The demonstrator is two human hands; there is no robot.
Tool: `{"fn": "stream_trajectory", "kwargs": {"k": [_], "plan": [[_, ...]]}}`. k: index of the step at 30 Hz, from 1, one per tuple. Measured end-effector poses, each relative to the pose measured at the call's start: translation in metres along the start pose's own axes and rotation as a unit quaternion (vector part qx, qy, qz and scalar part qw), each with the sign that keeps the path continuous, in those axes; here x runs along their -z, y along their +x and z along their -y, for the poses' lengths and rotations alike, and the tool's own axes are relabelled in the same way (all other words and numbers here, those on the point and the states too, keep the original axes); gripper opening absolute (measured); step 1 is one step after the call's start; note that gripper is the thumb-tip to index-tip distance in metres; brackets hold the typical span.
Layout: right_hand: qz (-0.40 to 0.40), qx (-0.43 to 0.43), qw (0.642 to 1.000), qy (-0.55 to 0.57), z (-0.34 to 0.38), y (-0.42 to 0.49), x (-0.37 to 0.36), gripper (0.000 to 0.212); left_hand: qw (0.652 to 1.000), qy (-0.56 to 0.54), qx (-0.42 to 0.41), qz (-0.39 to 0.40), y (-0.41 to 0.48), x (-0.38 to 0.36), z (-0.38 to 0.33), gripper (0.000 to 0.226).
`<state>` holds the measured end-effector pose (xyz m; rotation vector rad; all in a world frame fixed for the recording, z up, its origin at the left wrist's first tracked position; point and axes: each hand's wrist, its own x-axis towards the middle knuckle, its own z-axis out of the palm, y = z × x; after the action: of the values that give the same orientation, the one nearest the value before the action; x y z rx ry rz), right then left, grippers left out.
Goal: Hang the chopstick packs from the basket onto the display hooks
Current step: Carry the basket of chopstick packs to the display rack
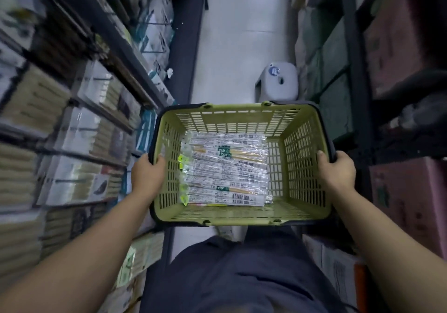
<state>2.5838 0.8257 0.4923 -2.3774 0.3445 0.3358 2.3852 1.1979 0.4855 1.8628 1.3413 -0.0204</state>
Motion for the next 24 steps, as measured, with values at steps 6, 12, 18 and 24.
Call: {"fn": "stream_trajectory", "kwargs": {"k": [6,12,18,24], "plan": [[0.014,0.024,1.0,-0.009,0.1,0.126,-0.027,0.032,0.999,-0.02,0.023,-0.021,0.092,-0.02,-0.083,0.038],[0.06,0.055,0.996,-0.035,0.202,0.259,-0.058,0.031,0.993,-0.036,0.083,-0.072,0.174,-0.049,-0.165,0.038],[0.127,0.136,0.979,-0.078,0.326,0.365,-0.094,0.024,0.979,-0.085,0.154,-0.099,0.248,-0.062,-0.22,0.033],[0.136,0.189,0.966,-0.113,0.429,0.448,-0.154,0.026,0.969,-0.106,0.185,-0.124,0.318,-0.069,-0.254,0.038]]}}
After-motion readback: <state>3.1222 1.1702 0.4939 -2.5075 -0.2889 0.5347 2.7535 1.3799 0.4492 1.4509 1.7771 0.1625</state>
